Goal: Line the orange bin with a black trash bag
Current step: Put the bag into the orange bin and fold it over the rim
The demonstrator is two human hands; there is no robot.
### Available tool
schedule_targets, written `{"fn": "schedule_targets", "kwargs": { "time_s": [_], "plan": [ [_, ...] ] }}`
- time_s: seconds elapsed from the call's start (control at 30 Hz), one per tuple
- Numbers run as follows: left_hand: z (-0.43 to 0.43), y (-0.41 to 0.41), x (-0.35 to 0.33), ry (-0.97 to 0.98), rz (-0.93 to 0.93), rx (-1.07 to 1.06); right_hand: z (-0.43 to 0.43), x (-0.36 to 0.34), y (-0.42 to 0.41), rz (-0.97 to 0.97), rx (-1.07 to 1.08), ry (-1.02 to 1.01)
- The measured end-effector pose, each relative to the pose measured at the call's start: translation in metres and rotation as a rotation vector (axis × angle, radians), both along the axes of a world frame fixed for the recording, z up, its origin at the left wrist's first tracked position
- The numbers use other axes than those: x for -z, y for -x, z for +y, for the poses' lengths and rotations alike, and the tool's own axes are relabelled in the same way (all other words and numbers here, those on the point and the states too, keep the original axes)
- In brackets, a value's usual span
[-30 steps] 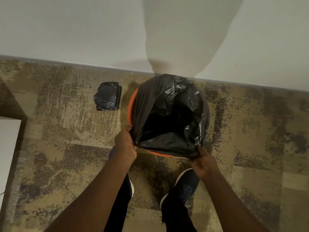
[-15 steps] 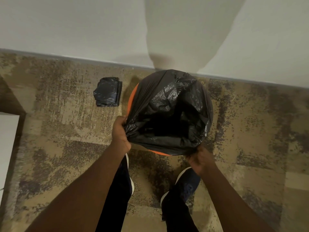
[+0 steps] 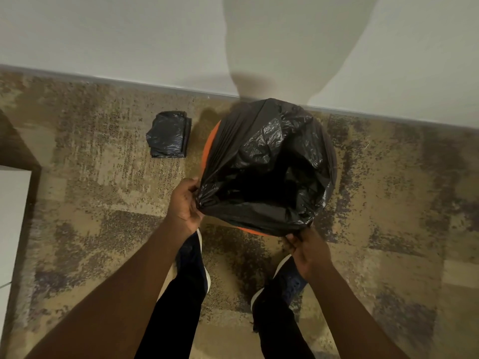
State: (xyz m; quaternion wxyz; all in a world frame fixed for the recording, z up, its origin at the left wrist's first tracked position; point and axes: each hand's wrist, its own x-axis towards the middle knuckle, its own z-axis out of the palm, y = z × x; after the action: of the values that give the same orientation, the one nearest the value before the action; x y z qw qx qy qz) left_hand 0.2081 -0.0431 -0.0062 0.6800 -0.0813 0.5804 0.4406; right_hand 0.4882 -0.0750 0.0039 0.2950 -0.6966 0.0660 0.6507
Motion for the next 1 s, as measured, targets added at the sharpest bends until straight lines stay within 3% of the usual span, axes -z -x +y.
{"fn": "schedule_targets", "kwargs": {
  "time_s": [0.17,0.4,0.7,0.87,1.0],
  "plan": [
    [-0.015,-0.012,-0.009,0.025,-0.063,-0.035,-0.022,-0.008,-0.002,-0.024,-0.217,-0.012],
    [-0.025,-0.024,-0.001,0.101,-0.056,-0.070,-0.019,-0.010,0.020,-0.083,-0.365,0.044],
    [0.023,0.008,0.012,-0.003,0.049,0.002,0.010,0.006,0.011,-0.051,-0.277,0.074],
    [0.058,0.044,0.000,-0.053,0.099,0.248,0.037,0.004,-0.026,-0.153,0.001,0.024],
    [0.083,0.048,0.003,0.022,0.273,0.281,0.072,-0.014,-0.030,-0.238,-0.109,-0.120]
  ]
}}
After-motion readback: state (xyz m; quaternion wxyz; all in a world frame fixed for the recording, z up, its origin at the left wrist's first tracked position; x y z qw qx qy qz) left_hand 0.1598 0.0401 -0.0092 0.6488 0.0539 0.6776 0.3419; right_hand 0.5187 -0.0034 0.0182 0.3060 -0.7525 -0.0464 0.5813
